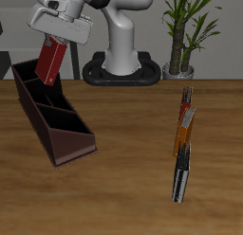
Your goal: Place the right red book into the right desk caddy's back compartment
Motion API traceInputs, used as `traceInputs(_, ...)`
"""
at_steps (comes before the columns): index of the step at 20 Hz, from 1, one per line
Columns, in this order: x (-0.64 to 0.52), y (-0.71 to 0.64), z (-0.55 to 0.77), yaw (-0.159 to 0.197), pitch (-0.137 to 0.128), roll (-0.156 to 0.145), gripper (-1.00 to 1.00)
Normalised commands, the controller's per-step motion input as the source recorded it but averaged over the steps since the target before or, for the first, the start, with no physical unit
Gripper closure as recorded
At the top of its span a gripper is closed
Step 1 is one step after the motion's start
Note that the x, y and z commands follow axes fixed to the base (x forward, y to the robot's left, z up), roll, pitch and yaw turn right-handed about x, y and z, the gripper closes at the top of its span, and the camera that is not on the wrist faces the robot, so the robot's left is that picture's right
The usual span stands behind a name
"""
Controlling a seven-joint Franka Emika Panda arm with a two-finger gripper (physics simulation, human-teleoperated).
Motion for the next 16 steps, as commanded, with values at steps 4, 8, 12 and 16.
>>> traceInputs(4, 0.04, 0.08, -0.11, 0.003, 0.014, 0.025, 1.00)
traceInputs(8, 0.03, 0.02, -0.09, 0.000, 0.016, 0.002, 1.00)
traceInputs(12, -0.02, -0.10, -0.16, -0.021, 0.041, -0.028, 1.00)
traceInputs(16, -0.04, -0.02, -0.15, -0.005, 0.031, -0.007, 1.00)
